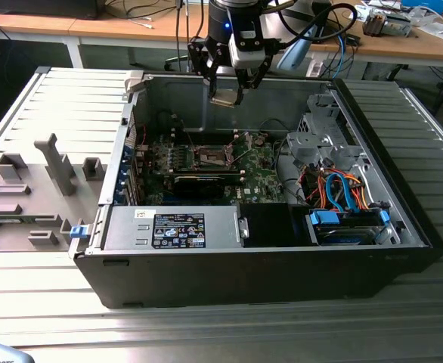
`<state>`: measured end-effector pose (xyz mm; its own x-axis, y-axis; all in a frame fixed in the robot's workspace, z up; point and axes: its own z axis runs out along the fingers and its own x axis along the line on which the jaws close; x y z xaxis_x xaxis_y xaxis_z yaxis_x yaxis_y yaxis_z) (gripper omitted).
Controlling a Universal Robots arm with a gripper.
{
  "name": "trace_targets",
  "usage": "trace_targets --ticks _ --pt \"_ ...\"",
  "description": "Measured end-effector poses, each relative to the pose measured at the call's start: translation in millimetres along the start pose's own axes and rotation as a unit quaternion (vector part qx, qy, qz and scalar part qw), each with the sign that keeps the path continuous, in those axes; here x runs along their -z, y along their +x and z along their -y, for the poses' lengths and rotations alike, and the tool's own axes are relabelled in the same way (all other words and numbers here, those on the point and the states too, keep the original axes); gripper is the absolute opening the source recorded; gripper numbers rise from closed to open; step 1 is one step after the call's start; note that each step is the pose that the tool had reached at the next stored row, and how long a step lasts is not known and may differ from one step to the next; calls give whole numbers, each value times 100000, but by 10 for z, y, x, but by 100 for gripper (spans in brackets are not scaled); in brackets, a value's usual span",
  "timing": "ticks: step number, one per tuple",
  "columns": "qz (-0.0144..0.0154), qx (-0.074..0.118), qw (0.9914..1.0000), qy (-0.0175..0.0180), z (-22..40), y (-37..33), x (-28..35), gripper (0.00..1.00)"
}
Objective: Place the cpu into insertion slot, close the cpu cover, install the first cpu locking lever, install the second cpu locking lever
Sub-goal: 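Place the cpu into insertion slot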
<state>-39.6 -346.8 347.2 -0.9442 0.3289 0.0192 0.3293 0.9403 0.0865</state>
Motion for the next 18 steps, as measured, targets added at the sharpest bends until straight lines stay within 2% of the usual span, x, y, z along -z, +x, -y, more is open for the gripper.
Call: trace_targets --ticks 18 --pt "37 -435 99999 -7 0 0 0 55"
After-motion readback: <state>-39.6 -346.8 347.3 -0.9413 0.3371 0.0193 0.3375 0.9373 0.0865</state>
